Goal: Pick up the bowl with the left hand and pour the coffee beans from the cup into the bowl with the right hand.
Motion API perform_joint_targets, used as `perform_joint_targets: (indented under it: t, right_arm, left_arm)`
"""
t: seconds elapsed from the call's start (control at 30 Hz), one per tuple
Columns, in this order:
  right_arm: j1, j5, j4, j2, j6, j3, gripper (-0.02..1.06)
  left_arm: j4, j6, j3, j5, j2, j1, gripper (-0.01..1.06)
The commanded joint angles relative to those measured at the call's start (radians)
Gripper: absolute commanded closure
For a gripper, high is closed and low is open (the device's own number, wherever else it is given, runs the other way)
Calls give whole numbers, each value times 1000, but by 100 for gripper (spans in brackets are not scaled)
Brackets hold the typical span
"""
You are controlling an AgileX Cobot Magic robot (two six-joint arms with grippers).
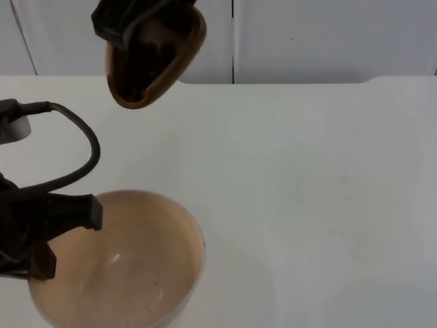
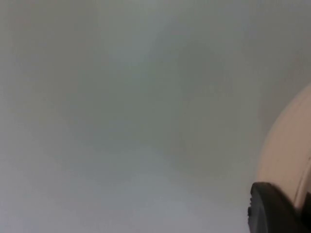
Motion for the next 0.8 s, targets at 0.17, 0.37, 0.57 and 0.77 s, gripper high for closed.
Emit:
perform_joint_targets:
  t: [0.17, 0.37, 0.57, 0.77]
  right_arm:
    - [36, -3, -44, -13, -15, -5, 104]
    - [45, -3, -75, -13, -15, -3, 104]
    - [45, -3, -122, -13, -15, -3, 104]
    - [45, -3, -124, -13, -12, -3, 104]
  left_arm:
    - [8, 0, -8, -9, -2, 3, 105]
    - [19, 0, -8, -9, -2, 3, 105]
    - [20, 0, -8, -13, -2, 3, 105]
    - [20, 0, -8, -25, -2, 3, 105]
